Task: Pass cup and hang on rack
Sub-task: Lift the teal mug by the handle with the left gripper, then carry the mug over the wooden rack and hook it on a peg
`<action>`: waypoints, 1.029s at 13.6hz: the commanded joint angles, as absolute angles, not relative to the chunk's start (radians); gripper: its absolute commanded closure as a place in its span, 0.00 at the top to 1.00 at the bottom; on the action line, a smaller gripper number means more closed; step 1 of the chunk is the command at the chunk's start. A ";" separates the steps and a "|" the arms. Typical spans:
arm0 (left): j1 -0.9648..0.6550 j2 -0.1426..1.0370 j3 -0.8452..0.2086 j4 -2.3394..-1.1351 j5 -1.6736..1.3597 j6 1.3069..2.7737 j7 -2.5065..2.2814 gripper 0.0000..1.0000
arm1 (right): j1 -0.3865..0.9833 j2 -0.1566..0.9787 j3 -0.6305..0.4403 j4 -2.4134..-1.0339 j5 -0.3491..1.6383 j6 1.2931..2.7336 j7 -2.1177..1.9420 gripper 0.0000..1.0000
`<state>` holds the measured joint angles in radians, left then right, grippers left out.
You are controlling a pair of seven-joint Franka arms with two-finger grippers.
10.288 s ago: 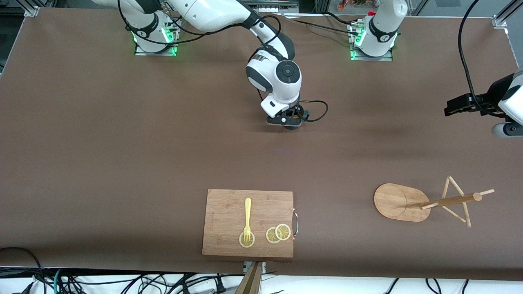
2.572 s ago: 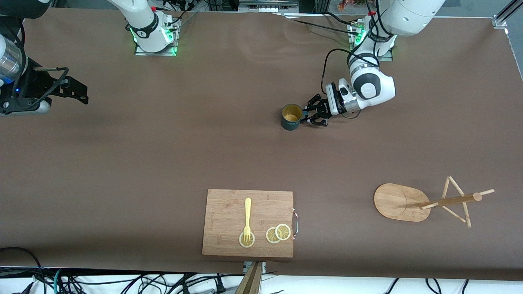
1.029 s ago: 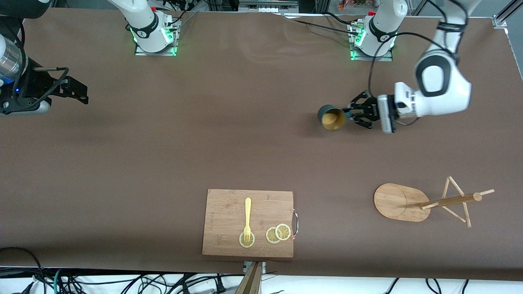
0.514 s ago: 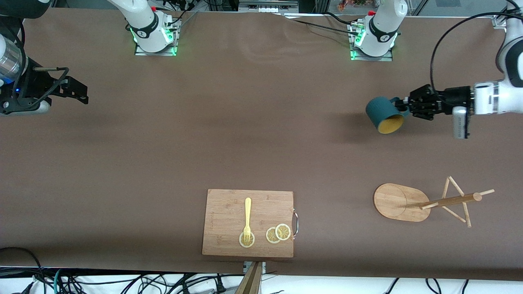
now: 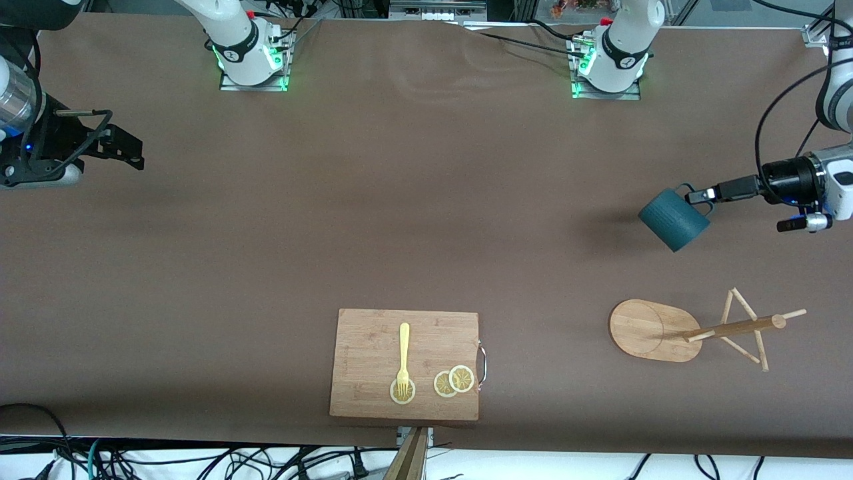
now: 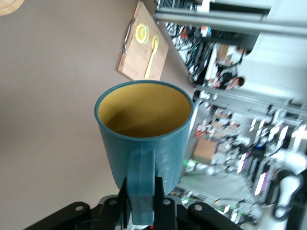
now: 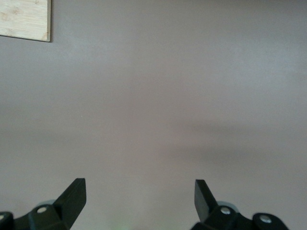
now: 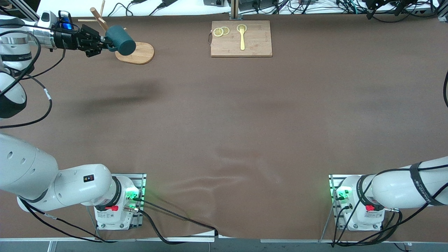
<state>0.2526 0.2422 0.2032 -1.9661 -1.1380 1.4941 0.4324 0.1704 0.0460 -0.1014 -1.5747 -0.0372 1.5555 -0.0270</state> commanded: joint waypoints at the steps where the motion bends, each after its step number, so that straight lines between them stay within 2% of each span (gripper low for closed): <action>1: 0.287 0.340 0.196 -1.843 -1.183 1.418 0.368 0.00 | 0.167 0.049 -0.098 -1.559 -0.049 1.540 -0.038 1.00; 4: 0.327 0.464 0.196 -1.777 -1.300 1.335 0.380 0.00 | 0.167 0.049 -0.098 -1.559 -0.049 1.540 -0.038 1.00; 7: 0.354 0.602 0.196 -1.646 -1.382 1.281 0.379 0.00 | 0.169 0.049 -0.097 -1.559 -0.049 1.540 -0.037 1.00; 14: 0.406 0.718 0.187 -1.582 -1.500 1.227 0.382 0.00 | 0.167 0.049 -0.097 -1.559 -0.049 1.540 -0.038 1.00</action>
